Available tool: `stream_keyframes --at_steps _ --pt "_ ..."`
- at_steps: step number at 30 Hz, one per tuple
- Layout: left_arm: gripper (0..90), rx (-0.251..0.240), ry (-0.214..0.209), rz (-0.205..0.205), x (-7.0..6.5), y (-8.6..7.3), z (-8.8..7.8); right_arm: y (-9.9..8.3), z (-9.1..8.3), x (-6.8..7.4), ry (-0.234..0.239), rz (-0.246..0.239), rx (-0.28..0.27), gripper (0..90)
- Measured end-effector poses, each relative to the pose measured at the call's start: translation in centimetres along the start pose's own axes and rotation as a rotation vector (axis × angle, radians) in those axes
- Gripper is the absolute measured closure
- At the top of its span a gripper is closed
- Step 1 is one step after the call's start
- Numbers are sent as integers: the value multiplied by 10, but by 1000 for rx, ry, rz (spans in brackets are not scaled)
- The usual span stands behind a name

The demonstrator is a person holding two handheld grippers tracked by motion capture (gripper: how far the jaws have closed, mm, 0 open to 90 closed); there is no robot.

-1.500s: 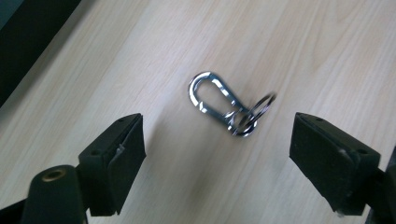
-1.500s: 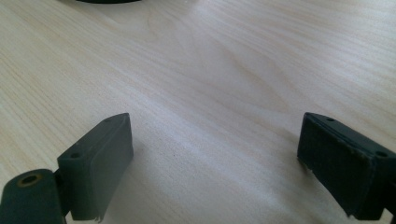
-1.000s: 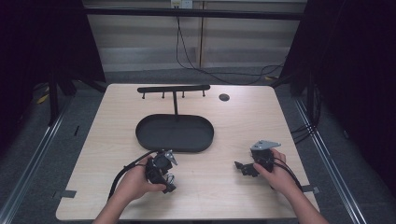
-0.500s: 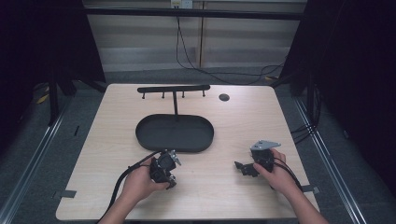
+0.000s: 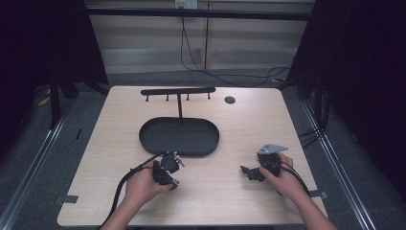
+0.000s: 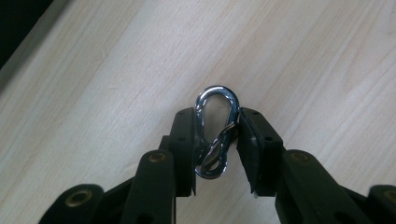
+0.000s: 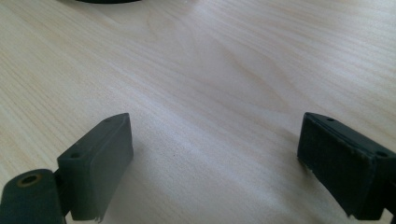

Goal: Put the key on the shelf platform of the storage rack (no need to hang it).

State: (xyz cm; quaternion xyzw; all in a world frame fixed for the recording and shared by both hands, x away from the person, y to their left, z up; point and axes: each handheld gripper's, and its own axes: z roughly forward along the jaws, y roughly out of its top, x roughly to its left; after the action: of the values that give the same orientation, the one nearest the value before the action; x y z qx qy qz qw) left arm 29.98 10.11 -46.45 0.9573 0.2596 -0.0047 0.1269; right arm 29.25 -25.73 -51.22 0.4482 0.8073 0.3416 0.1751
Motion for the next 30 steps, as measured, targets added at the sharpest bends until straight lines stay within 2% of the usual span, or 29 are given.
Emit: stream_keyframes --at_steps 7,14,24,30 --pt "680 -5 -21 -27 3 -2 -8 0 0 0 0 0 0 98" --pt "680 0 -17 -24 6 -4 -14 0 0 0 0 1 0 98" --pt "679 -7 -33 -42 18 7 -34 0 0 0 0 0 0 98" --pt "680 -15 -22 -61 28 15 -43 0 0 0 0 0 -1 98"
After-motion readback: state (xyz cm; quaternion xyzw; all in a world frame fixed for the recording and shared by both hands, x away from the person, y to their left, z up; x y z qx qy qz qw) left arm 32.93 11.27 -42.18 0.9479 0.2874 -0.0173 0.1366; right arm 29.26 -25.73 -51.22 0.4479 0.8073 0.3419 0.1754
